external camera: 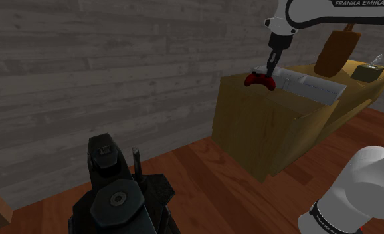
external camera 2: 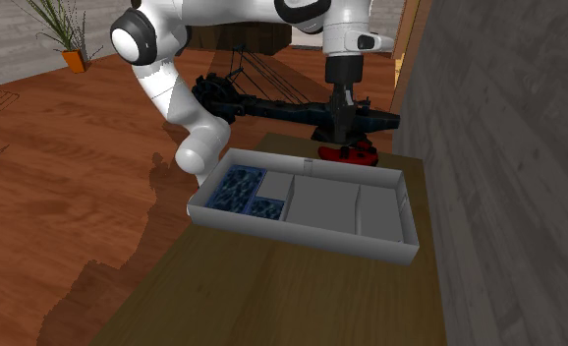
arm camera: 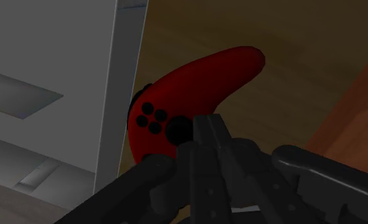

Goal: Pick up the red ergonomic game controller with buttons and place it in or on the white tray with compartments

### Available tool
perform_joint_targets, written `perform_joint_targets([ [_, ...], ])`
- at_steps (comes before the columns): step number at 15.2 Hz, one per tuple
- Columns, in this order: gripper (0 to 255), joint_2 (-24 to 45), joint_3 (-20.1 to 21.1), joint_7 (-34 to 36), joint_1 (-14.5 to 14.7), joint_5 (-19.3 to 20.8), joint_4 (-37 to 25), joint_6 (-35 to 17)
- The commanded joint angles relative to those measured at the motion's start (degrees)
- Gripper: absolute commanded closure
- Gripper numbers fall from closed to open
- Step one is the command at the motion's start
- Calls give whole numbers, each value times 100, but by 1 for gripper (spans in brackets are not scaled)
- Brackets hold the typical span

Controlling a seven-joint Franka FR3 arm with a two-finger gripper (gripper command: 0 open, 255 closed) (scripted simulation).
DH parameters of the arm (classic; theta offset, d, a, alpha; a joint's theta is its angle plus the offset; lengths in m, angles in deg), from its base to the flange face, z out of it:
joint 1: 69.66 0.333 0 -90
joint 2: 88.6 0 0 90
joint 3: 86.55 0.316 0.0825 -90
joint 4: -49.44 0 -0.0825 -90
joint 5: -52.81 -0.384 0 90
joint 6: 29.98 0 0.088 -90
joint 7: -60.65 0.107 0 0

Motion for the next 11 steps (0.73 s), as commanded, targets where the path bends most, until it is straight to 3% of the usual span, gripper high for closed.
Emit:
perform_joint_targets([
  [1, 255, 0, 0, 0, 0, 0, 0, 0],
  [3, 255, 0, 0, 0, 0, 0, 0, 0],
  [4, 0, 0, 0, 0, 0, 0, 0, 0],
  [8, 0, 1428, -13, -1195, 205, 301, -1230, 577],
  [11, 0, 1450, -34, -1232, 189, 326, -1096, 446],
])
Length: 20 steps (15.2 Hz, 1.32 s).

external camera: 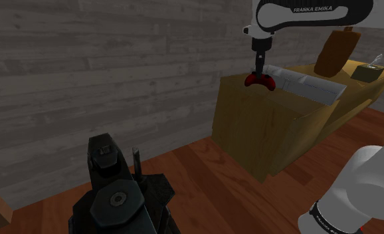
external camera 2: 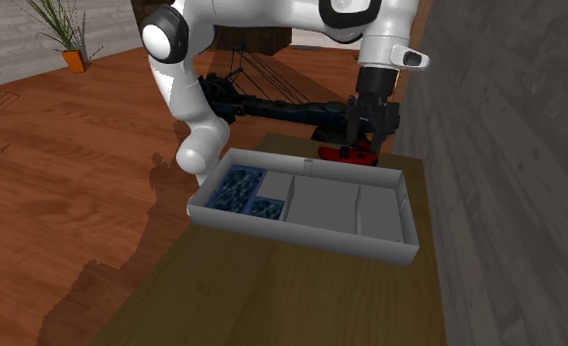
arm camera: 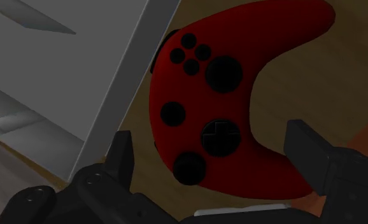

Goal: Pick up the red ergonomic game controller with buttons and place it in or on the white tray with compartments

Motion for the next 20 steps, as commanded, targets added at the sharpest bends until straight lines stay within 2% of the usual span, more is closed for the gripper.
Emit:
perform_joint_targets([
  [1, 0, 24, -22, -32, -8, 23, 120, -122],
  [5, 0, -25, -89, -11, -48, 57, 502, -468],
  [13, 0, -24, -89, -11, -48, 57, 501, -467],
  [14, 255, -24, -89, -11, -48, 57, 501, -467],
  [20, 255, -25, -89, -11, -48, 57, 502, -467],
])
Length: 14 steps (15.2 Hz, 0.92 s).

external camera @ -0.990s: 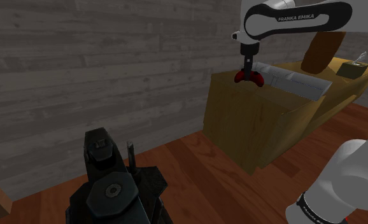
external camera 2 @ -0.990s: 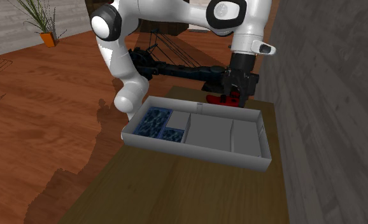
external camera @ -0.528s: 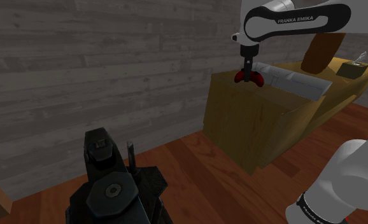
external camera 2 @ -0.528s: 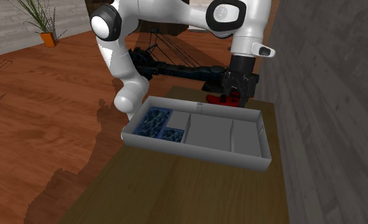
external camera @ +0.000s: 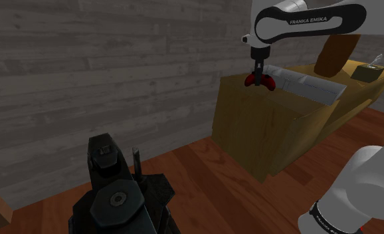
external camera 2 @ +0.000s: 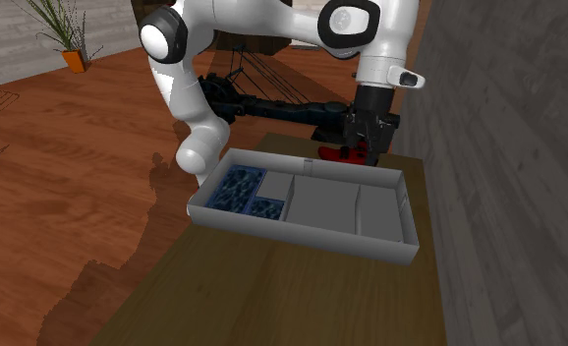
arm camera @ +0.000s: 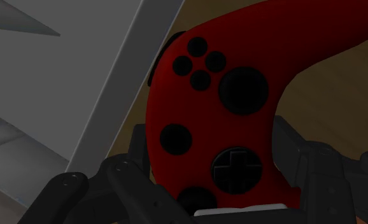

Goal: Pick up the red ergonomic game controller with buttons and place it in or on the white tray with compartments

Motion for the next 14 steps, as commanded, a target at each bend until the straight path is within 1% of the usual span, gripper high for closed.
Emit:
perform_joint_targets([
  [1, 255, 0, 1, 0, 1, -1, 1, 0],
  [3, 255, 1, 1, 1, 1, -2, 1, -1],
  [14, 255, 155, 39, -253, 15, -45, -995, 806],
])
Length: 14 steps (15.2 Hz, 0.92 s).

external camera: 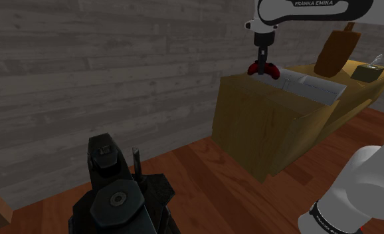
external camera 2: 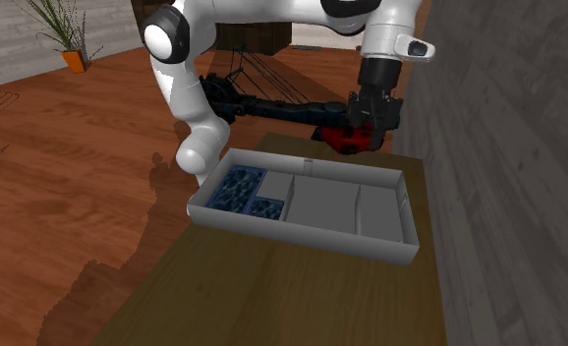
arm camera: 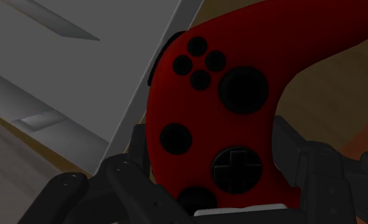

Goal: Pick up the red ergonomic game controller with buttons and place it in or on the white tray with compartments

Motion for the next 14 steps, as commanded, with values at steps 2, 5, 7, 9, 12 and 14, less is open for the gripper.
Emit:
perform_joint_targets([
  [2, 255, 69, 6, -80, 1, -9, -314, 231],
  [5, 255, 149, 14, -155, 3, -15, -631, 458],
  [7, 255, 209, 18, -207, 4, -18, -854, 612],
  [9, 255, 277, 22, -261, 4, -20, -1085, 768],
  [12, 255, 391, 27, -344, 4, -21, -1452, 1008],
  [14, 255, 298, -44, -460, -49, 0, -1349, 956],
])
